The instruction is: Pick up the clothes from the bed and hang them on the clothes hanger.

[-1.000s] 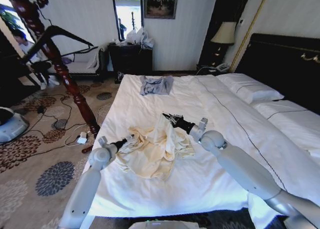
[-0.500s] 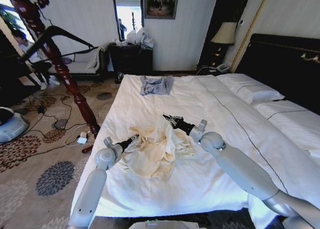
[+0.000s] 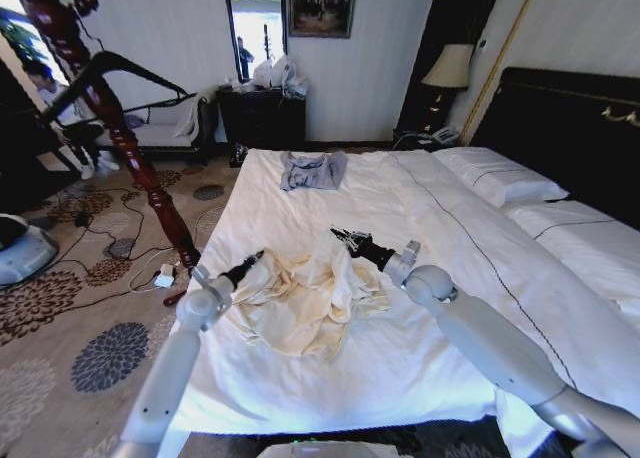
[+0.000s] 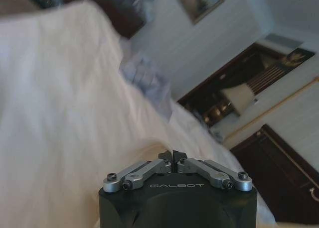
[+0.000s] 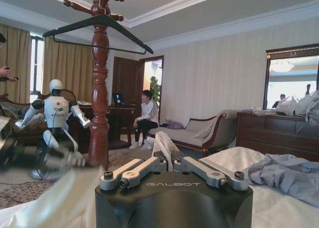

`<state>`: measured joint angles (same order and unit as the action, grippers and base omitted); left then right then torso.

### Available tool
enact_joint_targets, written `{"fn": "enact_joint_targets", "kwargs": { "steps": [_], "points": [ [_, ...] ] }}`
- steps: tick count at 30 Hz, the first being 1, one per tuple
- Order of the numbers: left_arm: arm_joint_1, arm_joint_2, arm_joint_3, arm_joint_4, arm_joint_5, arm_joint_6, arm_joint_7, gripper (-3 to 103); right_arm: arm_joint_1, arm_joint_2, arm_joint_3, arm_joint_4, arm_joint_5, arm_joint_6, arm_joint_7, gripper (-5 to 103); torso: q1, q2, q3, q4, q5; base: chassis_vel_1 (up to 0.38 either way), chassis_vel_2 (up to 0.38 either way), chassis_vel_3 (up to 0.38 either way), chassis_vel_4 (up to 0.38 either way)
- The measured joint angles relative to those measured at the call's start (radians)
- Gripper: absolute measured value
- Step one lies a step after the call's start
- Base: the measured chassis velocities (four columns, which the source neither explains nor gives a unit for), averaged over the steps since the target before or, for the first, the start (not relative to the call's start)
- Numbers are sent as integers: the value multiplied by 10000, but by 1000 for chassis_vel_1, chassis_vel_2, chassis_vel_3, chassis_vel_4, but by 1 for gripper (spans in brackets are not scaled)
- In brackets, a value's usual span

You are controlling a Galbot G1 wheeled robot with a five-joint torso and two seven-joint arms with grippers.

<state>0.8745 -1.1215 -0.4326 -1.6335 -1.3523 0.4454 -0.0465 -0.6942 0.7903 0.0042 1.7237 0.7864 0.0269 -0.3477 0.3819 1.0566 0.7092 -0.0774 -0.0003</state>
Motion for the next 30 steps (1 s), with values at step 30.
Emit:
{"fn": "enact_joint_targets", "kwargs": {
  "steps": [30],
  "points": [
    [5146,2060,933,-4596,3046,1899,-1625,17,-2110,-350,1175,675,-609,67,-58,1,-2,2,-2,-2,4,0,0,0,0]
  ]
}}
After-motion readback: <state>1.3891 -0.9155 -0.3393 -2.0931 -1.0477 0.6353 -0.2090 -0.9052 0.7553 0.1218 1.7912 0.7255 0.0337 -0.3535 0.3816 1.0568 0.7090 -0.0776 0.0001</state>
